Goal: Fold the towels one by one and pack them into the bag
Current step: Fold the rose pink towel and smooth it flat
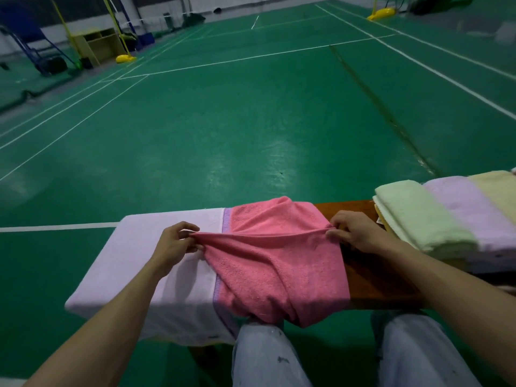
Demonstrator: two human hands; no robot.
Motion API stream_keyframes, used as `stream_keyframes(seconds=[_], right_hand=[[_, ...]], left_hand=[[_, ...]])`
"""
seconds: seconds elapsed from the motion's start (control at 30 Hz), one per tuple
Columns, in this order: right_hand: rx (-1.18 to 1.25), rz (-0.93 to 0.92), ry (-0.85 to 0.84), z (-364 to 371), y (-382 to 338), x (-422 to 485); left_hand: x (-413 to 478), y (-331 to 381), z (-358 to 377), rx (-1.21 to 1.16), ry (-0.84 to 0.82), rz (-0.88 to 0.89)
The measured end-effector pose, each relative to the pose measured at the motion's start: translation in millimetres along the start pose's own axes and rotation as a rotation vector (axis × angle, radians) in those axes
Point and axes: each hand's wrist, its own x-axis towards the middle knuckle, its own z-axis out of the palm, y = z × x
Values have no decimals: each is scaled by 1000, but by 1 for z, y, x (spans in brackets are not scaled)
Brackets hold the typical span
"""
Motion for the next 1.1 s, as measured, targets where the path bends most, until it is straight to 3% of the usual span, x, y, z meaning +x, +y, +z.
stream_keyframes(seconds=[0.23, 0.93, 1.1], right_hand=[[330, -4, 118, -4, 4, -15], [63, -69, 147, -66, -3, -52], [55, -2, 208, -73, -6, -58]], left_hand=[[-15, 9, 0, -5, 10, 60], [-41, 63, 14, -53, 50, 90], [-46, 70, 26, -113, 63, 59]])
